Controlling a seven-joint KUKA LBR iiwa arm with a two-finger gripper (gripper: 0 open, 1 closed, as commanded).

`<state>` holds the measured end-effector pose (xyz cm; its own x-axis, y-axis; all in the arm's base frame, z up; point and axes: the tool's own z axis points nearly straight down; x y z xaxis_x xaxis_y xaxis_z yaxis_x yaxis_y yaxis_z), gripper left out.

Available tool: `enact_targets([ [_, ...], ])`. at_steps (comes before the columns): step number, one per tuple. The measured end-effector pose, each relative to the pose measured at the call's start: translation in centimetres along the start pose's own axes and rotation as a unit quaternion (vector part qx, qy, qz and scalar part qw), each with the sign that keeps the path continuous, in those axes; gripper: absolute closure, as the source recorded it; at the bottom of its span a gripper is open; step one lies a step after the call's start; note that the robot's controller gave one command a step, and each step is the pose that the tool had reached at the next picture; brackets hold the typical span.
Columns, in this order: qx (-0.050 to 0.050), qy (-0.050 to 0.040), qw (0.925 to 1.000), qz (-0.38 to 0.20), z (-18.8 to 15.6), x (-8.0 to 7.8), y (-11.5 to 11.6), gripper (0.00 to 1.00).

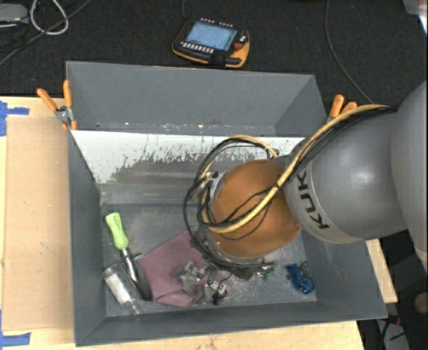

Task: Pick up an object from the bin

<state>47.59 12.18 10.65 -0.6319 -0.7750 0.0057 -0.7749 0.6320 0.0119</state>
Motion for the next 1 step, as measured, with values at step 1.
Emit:
enact_targets([
  [1, -0.004, 0.004, 1.0, 0.001, -3.98, 0.2, 0.25, 1.0],
])
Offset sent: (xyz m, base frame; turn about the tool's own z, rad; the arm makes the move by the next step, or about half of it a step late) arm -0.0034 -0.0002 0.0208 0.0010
